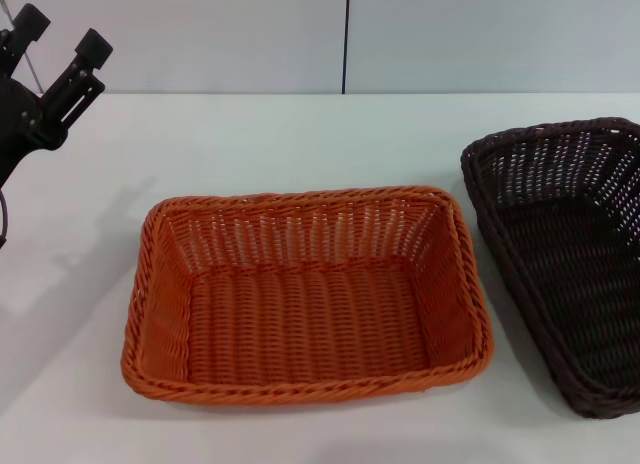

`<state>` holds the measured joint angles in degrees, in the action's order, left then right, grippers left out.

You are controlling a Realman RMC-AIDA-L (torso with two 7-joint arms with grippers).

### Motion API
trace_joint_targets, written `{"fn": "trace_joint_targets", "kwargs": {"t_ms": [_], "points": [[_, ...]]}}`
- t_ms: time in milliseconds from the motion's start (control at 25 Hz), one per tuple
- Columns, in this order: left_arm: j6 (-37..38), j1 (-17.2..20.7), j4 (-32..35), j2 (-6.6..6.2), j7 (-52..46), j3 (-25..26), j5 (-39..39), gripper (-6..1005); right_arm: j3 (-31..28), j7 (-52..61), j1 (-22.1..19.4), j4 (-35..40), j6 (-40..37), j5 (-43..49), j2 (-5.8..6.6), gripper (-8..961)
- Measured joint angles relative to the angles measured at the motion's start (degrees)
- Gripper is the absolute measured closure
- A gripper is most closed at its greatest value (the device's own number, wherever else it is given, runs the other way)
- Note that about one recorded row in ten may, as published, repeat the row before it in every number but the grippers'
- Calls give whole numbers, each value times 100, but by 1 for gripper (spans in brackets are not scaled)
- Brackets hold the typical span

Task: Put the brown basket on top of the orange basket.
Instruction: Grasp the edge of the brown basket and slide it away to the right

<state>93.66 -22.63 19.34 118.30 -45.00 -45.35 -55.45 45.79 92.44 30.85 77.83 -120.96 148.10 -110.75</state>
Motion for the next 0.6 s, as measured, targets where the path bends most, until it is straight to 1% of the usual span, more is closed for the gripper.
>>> {"fn": "trace_joint_targets", "kwargs": {"t_ms": [440, 600], "points": [[-17, -6, -5, 4, 1, 0, -7, 169, -615, -88, 50, 61, 70, -434, -30, 447], [-19, -6, -9, 3, 3, 0, -5, 170, -645, -84, 57, 73, 354, -317, -80, 447]]}}
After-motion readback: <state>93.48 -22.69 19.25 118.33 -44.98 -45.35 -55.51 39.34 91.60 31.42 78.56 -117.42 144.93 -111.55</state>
